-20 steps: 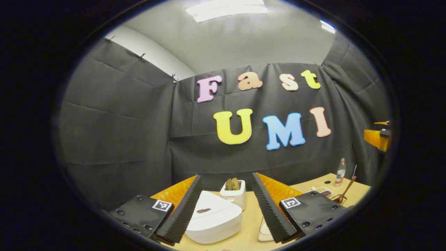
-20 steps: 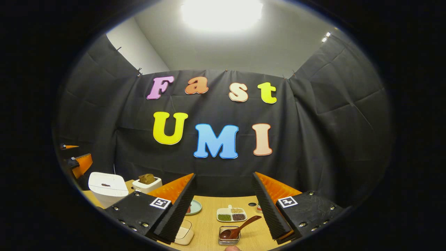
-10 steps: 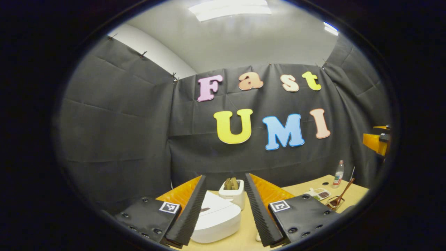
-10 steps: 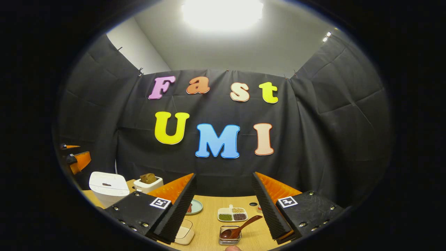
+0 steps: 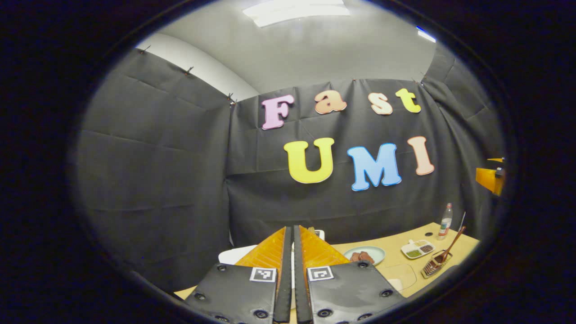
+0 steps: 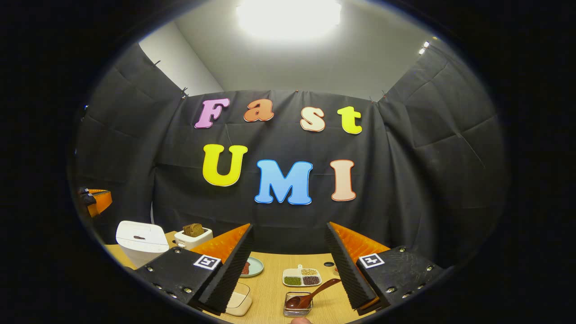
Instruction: Close the left gripper, press the button to open the rice cooker; take a wooden spoon from the chopstick holder with the right hand, scoop a spoonful of rice and pour it into the rice cooker, then put the wooden spoon back into the chopstick holder.
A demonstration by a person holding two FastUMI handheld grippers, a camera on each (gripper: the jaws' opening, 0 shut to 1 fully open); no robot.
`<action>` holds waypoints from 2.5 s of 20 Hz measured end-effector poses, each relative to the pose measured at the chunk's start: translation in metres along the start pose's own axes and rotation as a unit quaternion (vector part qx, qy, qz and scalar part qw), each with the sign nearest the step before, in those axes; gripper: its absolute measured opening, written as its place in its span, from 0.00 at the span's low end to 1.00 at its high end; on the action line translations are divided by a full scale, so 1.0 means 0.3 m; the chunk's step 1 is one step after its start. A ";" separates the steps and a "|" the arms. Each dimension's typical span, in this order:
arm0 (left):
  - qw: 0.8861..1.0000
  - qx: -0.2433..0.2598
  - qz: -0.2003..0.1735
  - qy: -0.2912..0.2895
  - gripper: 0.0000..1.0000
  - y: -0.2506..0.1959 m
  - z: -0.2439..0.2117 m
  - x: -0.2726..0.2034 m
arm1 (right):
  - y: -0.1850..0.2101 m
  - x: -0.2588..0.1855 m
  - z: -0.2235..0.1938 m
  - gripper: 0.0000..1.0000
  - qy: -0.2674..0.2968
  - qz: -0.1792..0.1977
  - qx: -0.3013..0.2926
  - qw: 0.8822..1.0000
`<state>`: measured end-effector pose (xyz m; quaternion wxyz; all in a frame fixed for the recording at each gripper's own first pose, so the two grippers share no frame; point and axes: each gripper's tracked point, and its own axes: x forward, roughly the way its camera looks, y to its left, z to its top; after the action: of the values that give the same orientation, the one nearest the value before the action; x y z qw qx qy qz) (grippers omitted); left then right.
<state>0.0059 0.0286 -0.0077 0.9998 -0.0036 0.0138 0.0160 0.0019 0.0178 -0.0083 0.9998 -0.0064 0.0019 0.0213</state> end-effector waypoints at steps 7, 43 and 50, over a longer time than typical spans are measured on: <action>0.999 -0.002 -0.023 0.030 0.09 0.039 -0.067 0.081 | 0.010 -0.011 0.004 0.96 -0.003 -0.007 -0.003 1.000; 0.965 -0.087 -0.010 0.247 0.09 0.222 -0.772 0.472 | -0.028 -0.024 -0.048 0.96 0.028 -0.065 -0.040 0.997; 0.968 -0.024 -0.018 0.248 0.09 0.206 -0.743 0.500 | -0.061 -0.040 -0.052 0.96 0.027 -0.064 -0.033 0.997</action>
<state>0.1476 0.0936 -0.2352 0.9647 -0.0321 0.2612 -0.0029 -0.0093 -0.0011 -0.0236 0.9979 -0.0403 0.0279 -0.0430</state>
